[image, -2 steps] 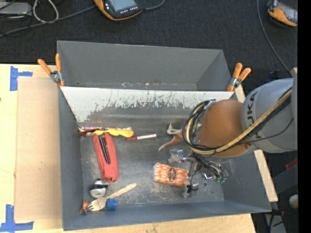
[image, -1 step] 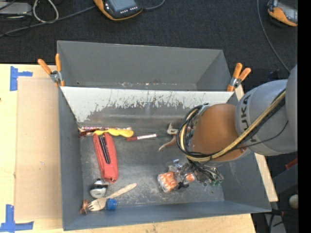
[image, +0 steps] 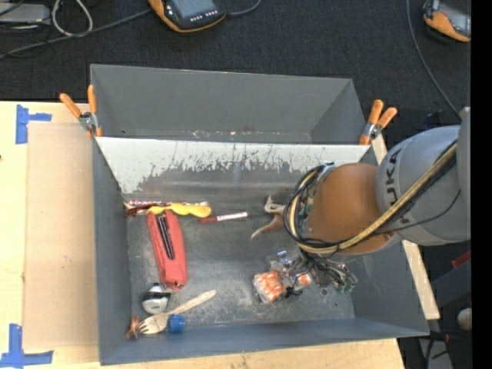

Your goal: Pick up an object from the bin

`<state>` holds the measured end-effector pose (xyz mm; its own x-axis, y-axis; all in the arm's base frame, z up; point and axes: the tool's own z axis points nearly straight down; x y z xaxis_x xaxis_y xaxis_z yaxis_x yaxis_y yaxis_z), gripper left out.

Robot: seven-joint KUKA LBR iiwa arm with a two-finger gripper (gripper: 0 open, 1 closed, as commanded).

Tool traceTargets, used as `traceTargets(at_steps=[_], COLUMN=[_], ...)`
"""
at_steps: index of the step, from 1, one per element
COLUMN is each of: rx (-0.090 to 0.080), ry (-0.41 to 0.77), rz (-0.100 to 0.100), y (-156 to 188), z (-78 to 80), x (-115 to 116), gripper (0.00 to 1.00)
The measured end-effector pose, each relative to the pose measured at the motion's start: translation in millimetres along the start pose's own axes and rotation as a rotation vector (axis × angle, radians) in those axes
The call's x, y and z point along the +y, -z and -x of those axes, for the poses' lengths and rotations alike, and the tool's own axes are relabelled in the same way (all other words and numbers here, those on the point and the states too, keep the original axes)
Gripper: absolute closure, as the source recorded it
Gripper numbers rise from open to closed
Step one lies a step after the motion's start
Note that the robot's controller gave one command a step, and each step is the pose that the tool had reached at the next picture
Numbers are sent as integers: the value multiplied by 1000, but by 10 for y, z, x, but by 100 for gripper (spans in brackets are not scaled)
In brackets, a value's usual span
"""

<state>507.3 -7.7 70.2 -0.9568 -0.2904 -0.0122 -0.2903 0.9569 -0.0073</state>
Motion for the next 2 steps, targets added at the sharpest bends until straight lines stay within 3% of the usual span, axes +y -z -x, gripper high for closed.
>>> traceTargets(at_steps=[1,2], rx=[7,12], ry=[60,79], rz=[3,6], y=[600,1353], z=[26,-209], x=[7,-141], gripper=[100,100])
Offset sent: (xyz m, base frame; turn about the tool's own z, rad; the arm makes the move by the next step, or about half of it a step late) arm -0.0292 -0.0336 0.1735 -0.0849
